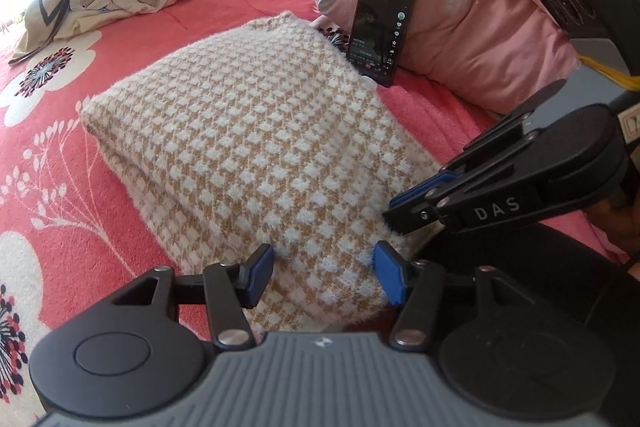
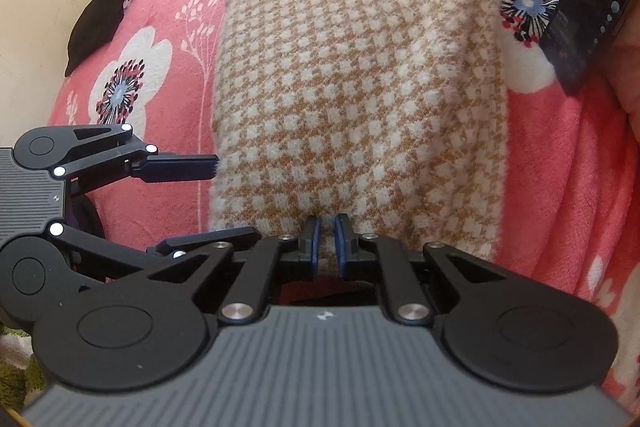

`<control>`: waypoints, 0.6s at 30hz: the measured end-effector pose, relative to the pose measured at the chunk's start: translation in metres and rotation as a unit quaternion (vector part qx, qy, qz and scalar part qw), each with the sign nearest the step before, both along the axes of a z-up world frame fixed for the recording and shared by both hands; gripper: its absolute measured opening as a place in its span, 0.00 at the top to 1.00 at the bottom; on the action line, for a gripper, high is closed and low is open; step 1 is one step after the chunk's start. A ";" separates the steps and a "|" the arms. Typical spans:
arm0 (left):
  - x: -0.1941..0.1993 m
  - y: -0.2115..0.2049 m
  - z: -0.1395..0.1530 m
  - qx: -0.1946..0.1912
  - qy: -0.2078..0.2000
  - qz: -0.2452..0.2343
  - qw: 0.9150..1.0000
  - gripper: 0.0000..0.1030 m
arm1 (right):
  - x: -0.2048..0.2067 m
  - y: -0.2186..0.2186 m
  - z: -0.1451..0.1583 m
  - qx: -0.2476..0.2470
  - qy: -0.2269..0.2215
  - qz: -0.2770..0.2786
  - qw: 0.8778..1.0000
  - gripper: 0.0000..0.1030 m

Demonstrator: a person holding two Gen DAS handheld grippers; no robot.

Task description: Fold clothes

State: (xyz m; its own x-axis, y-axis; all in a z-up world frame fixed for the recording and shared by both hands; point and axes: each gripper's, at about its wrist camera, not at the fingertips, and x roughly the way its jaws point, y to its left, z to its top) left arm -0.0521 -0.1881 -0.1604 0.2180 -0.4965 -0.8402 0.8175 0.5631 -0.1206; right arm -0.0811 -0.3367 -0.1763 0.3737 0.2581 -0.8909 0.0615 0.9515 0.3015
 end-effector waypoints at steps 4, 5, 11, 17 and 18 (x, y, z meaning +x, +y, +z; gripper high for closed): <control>-0.001 -0.001 0.002 0.000 0.000 0.012 1.000 0.44 | -0.001 0.000 0.001 -0.001 -0.003 -0.003 1.000 0.93; -0.001 0.000 0.002 -0.001 0.002 0.019 1.000 0.43 | -0.001 0.000 0.001 -0.001 -0.004 -0.003 1.000 0.93; 0.003 0.015 0.014 -0.021 0.015 0.075 0.997 0.31 | -0.007 -0.001 0.010 -0.005 -0.026 -0.005 1.000 0.92; 0.029 0.053 0.013 -0.066 0.070 0.169 0.981 0.24 | -0.033 -0.034 0.041 0.022 -0.124 -0.071 0.989 0.54; 0.037 0.059 0.010 -0.076 0.086 0.187 0.976 0.24 | -0.037 -0.041 0.047 0.026 -0.141 -0.086 0.986 0.39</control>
